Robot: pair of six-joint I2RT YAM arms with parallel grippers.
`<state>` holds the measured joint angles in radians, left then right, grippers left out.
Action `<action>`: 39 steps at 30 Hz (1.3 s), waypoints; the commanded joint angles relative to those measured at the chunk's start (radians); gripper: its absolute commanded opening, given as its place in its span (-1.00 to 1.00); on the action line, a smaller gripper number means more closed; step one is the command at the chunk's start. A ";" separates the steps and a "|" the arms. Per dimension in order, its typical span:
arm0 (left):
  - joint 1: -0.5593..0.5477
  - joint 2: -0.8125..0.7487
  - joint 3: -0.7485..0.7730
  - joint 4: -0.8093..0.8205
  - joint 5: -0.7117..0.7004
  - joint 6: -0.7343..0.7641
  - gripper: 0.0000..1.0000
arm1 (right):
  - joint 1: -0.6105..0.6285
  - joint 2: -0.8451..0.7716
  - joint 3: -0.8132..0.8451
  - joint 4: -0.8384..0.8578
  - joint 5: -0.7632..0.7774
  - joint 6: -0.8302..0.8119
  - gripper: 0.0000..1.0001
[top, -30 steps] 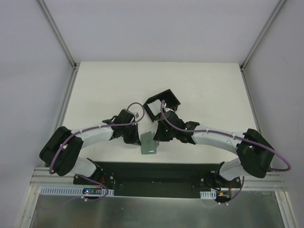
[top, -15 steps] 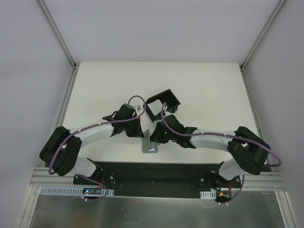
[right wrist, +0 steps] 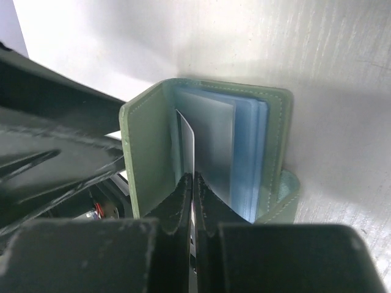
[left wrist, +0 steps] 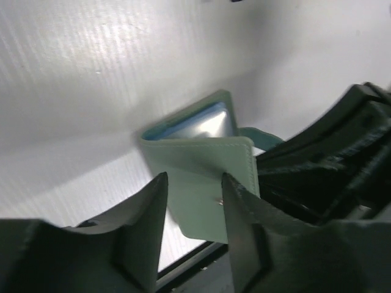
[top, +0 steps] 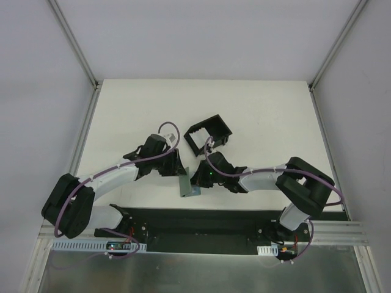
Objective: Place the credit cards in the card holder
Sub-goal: Open the card holder at the corner of the board.
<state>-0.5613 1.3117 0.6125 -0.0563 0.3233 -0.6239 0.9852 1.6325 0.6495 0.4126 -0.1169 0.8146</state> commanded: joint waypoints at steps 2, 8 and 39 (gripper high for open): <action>0.001 -0.097 0.010 -0.013 0.060 -0.023 -0.03 | 0.009 0.010 0.038 -0.049 0.049 -0.002 -0.99; -0.011 -0.085 0.061 -0.089 0.057 -0.031 0.20 | 0.012 0.006 0.061 -0.095 0.063 -0.031 -0.99; -0.114 -0.009 0.182 -0.297 -0.075 0.000 -0.37 | 0.017 -0.008 0.050 -0.092 0.082 -0.035 -0.99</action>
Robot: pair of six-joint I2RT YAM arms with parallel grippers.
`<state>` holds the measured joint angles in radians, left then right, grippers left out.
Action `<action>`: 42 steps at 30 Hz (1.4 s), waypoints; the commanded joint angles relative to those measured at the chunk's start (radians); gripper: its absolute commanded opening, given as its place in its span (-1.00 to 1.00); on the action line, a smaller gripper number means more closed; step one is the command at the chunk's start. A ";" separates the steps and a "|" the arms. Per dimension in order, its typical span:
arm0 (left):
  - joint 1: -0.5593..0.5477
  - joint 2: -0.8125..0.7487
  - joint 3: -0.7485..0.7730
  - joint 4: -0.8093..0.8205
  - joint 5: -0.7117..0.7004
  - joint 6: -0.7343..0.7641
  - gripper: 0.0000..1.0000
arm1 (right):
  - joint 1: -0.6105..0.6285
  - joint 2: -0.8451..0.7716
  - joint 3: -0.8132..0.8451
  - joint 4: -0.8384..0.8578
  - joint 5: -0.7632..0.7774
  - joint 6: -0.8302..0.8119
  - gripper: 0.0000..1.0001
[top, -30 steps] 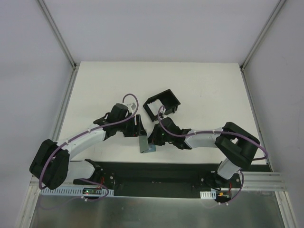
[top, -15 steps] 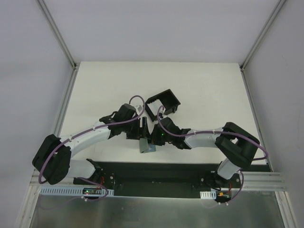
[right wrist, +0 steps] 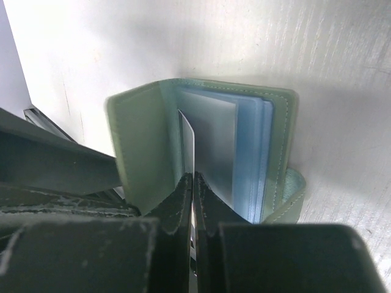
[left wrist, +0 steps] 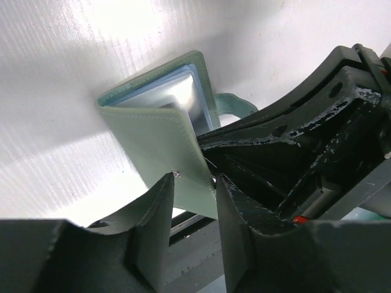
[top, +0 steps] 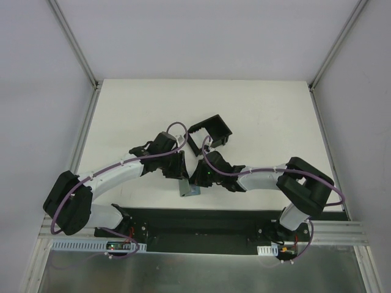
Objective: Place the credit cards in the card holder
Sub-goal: Open the card holder at the corner of the board.
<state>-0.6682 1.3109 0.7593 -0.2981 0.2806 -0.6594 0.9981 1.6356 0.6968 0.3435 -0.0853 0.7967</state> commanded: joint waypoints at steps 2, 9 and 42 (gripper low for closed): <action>-0.007 -0.013 0.028 -0.064 -0.038 0.041 -0.52 | 0.002 -0.010 0.004 -0.024 0.052 -0.019 -0.99; -0.007 -0.074 -0.008 -0.111 -0.061 0.050 -0.78 | 0.004 -0.010 0.009 -0.046 0.058 -0.022 -0.99; -0.004 -0.125 -0.025 -0.228 -0.245 0.035 -0.46 | -0.001 0.040 0.047 -0.052 0.013 -0.040 -0.99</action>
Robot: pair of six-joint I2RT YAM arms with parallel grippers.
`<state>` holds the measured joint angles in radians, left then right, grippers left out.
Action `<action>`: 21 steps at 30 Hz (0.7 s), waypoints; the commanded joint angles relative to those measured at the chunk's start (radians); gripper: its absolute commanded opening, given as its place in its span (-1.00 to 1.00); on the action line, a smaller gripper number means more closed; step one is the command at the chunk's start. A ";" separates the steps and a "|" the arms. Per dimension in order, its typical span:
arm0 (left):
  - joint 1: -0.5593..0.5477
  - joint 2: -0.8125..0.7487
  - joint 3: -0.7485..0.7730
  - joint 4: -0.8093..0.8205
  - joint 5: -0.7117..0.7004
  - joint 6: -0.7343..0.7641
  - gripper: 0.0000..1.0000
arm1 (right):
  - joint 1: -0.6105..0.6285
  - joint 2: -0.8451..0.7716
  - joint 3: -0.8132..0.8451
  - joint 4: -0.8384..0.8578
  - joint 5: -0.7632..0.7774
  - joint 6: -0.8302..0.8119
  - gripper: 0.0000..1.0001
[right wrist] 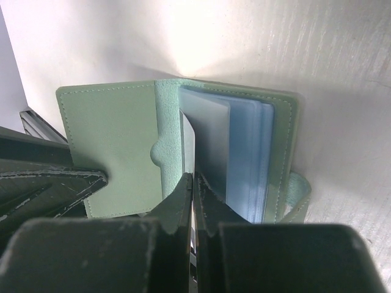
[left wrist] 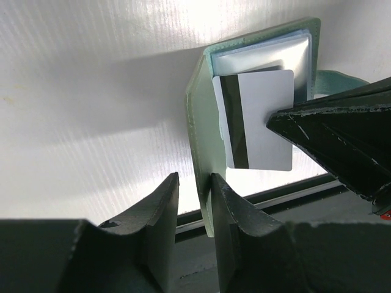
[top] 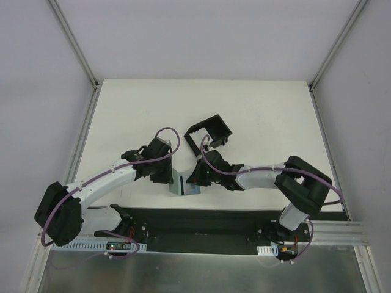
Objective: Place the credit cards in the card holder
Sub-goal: Open the card holder at the corner of the board.
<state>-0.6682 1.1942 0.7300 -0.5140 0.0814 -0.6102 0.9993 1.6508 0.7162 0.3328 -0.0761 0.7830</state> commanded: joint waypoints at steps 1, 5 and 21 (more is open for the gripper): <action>-0.002 -0.011 0.003 -0.005 -0.043 -0.017 -0.44 | -0.001 0.026 0.028 -0.041 0.002 -0.025 -0.99; -0.002 -0.031 -0.006 0.032 -0.037 -0.034 -0.45 | -0.001 0.027 0.029 -0.040 -0.004 -0.027 -0.99; 0.022 -0.090 -0.058 0.081 -0.006 -0.049 -1.00 | -0.002 0.027 0.031 -0.043 -0.013 -0.030 -0.99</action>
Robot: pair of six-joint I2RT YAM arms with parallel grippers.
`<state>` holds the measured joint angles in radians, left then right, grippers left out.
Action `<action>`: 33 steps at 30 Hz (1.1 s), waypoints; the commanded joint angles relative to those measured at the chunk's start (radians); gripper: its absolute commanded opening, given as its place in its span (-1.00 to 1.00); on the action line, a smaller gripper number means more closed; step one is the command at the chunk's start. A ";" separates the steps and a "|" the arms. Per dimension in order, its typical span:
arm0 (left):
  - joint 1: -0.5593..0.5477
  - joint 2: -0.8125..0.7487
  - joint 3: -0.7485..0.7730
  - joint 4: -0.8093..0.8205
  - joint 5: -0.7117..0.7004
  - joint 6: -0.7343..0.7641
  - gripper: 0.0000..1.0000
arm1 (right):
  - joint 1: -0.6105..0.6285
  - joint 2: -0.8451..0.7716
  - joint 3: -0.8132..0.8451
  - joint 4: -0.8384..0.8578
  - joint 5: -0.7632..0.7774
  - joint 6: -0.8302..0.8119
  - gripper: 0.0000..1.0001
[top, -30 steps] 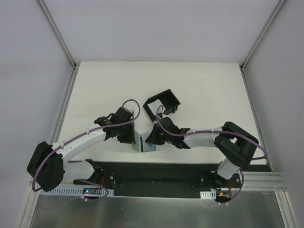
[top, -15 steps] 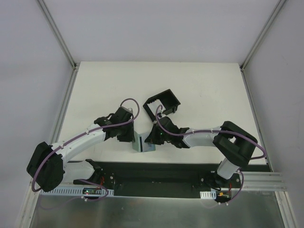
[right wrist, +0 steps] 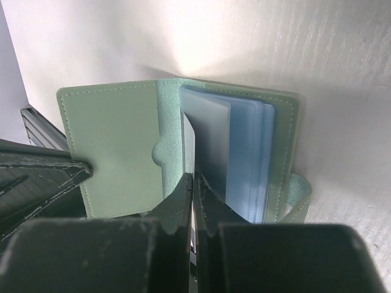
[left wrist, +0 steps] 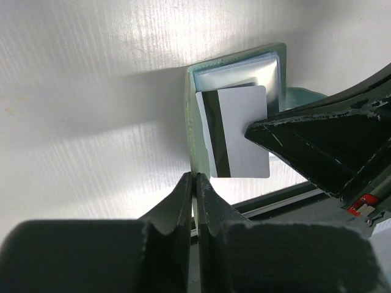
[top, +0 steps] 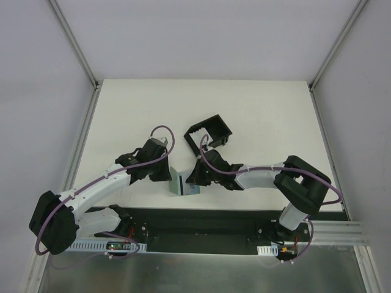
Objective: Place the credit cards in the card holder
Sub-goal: Open the card holder at the corner of the board, then turn over the card slot in the card holder.
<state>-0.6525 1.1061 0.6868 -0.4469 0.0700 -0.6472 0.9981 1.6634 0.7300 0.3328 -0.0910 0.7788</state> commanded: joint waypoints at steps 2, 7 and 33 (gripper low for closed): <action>0.008 -0.002 -0.023 0.014 -0.004 -0.012 -1.00 | -0.003 0.007 0.017 -0.043 0.002 -0.035 -0.99; 0.008 -0.009 -0.064 0.036 -0.025 -0.003 -1.00 | -0.010 -0.082 0.026 -0.054 0.010 -0.093 -1.00; 0.008 -0.017 -0.105 0.100 0.001 -0.011 -1.00 | -0.061 -0.360 -0.003 -0.408 0.174 -0.159 -0.99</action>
<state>-0.6525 1.0973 0.5804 -0.3550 0.0692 -0.6476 0.9447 1.3331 0.7246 -0.0349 0.0681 0.6342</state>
